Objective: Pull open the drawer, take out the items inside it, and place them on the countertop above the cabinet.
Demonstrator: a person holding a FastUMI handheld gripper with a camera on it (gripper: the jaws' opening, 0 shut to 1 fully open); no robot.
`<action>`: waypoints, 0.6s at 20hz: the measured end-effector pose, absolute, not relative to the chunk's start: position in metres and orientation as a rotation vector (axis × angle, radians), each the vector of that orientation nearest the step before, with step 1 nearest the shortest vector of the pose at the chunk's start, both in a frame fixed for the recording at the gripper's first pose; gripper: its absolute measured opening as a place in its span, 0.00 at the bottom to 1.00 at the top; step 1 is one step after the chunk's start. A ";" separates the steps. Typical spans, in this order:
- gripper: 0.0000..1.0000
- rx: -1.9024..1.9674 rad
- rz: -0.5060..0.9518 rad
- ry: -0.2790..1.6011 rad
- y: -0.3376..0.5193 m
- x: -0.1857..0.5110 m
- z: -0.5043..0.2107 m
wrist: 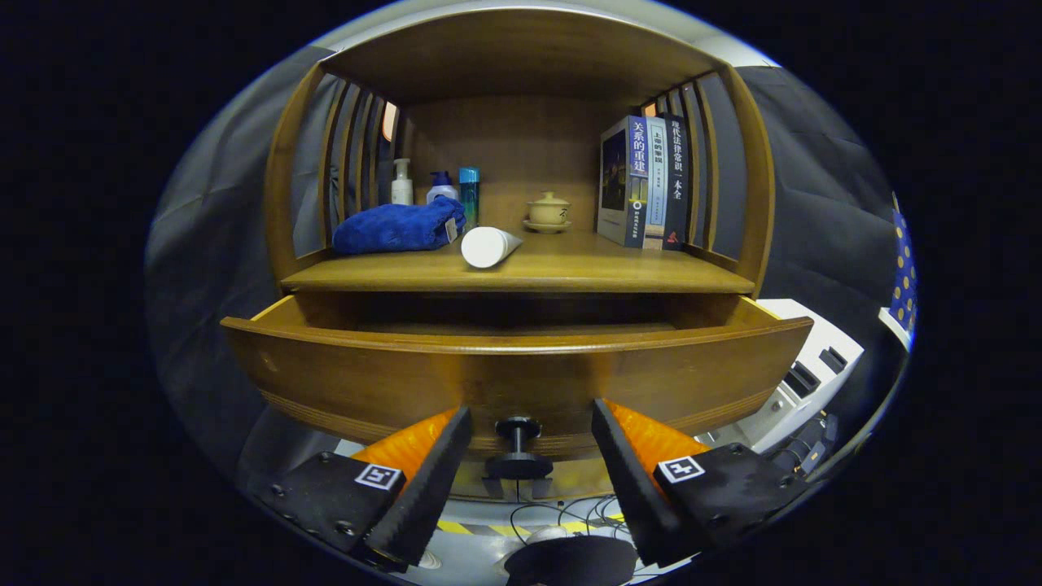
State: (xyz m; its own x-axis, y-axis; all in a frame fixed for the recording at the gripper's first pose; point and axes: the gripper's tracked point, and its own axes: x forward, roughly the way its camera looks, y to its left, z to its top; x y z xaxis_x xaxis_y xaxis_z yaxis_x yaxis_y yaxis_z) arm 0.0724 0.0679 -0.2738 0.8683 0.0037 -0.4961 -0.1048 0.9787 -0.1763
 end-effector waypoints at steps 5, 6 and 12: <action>0.99 -0.205 0.063 0.504 0.071 0.116 -0.280; 0.99 -0.203 0.063 0.505 0.072 0.123 -0.281; 0.99 -0.201 0.061 0.491 0.072 0.141 -0.284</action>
